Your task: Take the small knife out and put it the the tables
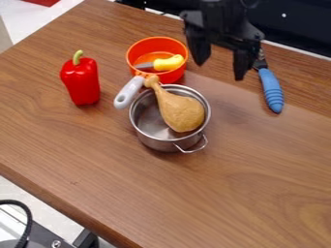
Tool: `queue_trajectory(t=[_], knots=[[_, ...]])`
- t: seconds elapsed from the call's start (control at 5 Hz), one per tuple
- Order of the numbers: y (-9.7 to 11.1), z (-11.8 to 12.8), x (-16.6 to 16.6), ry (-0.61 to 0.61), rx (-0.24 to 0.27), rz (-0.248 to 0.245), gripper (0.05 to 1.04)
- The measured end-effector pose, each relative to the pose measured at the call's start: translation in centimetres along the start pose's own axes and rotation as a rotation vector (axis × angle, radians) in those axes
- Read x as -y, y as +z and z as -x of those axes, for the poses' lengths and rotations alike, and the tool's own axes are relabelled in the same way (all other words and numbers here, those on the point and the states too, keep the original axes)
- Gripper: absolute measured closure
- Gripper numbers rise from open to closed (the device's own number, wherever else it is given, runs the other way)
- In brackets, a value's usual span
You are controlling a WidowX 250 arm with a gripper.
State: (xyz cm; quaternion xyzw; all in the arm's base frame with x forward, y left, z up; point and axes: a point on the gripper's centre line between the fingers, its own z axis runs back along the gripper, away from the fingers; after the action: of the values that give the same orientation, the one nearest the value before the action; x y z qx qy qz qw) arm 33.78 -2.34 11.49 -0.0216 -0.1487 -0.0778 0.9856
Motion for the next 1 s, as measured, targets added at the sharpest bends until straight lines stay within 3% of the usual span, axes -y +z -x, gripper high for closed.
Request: queue_trajectory(t=[0.2, 0.4, 0.8, 1.0], knots=[[0.1, -0.5, -2.3, -0.095, -0.011, 0.016, 0.089], [-0.1, -0.8, -3.6, -0.28, -0.022, 0.027, 0.089], [-0.8, -1.1, -5.8, -0.524, -0.119, 0.155, 0.089], [-1.5, -1.2, -6.8, -0.603, -0.124, 0.191, 0.089]])
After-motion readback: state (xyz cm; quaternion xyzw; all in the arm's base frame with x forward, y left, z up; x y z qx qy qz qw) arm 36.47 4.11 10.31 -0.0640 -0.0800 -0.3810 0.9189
